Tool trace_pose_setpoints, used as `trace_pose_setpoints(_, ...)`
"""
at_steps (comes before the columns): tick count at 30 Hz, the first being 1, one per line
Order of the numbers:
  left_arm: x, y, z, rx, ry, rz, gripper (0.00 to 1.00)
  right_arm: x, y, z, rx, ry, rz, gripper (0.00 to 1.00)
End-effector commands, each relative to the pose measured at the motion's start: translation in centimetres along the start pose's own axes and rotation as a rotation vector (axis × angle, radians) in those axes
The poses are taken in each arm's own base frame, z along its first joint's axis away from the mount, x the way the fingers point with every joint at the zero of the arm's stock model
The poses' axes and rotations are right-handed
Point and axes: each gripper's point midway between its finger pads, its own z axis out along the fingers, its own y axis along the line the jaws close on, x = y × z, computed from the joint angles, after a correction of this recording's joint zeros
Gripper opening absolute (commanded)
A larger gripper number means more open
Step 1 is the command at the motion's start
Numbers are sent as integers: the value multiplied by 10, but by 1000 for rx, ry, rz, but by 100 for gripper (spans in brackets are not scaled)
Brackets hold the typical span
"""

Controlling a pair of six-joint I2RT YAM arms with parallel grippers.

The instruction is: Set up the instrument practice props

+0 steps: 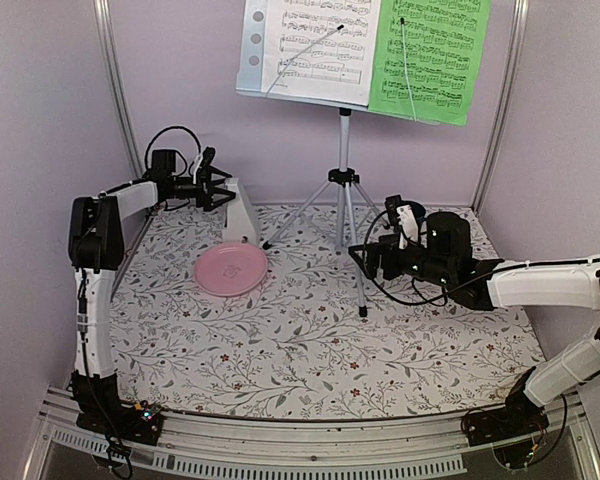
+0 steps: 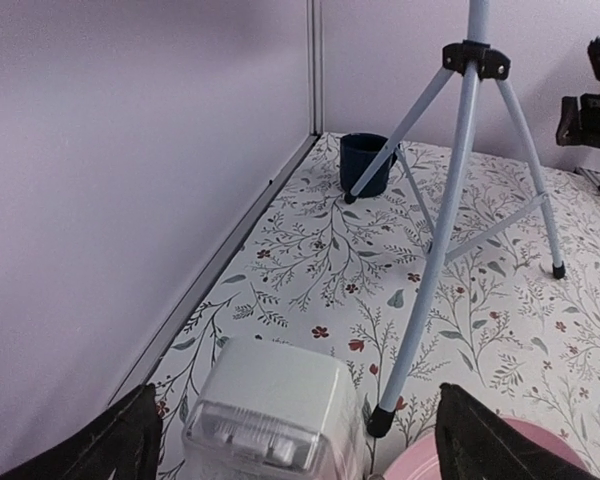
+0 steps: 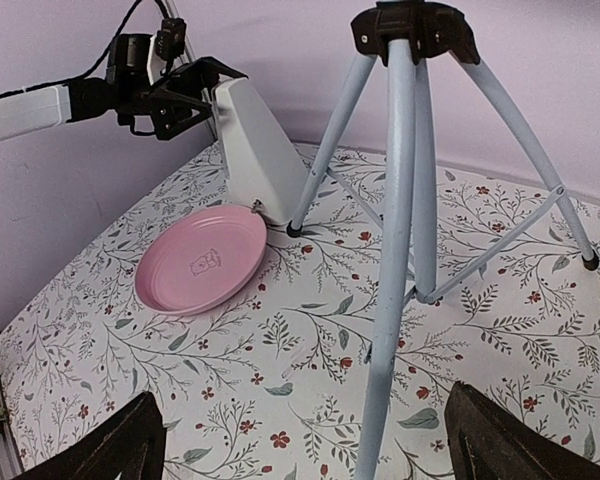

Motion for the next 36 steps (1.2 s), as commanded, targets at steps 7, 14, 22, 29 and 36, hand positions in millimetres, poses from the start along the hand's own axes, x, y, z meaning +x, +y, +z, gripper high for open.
trace_pose_setpoints(7,14,-17,23,126,-33,-20,88,-9,4,3,-11,1,-15,99)
trace_pose_setpoints(14,18,-19,22,135,-36,-34,71,-11,4,4,-11,0,-14,99)
trace_pose_setpoints(22,-7,-3,8,-4,-34,14,43,-17,6,-1,-13,-15,-20,99)
trace_pose_setpoints(29,-73,5,-21,-203,-119,149,29,-22,7,-5,-14,-31,-21,99)
trace_pose_setpoints(36,-130,-4,-45,-351,-189,217,22,-27,7,-8,-12,-45,-27,99)
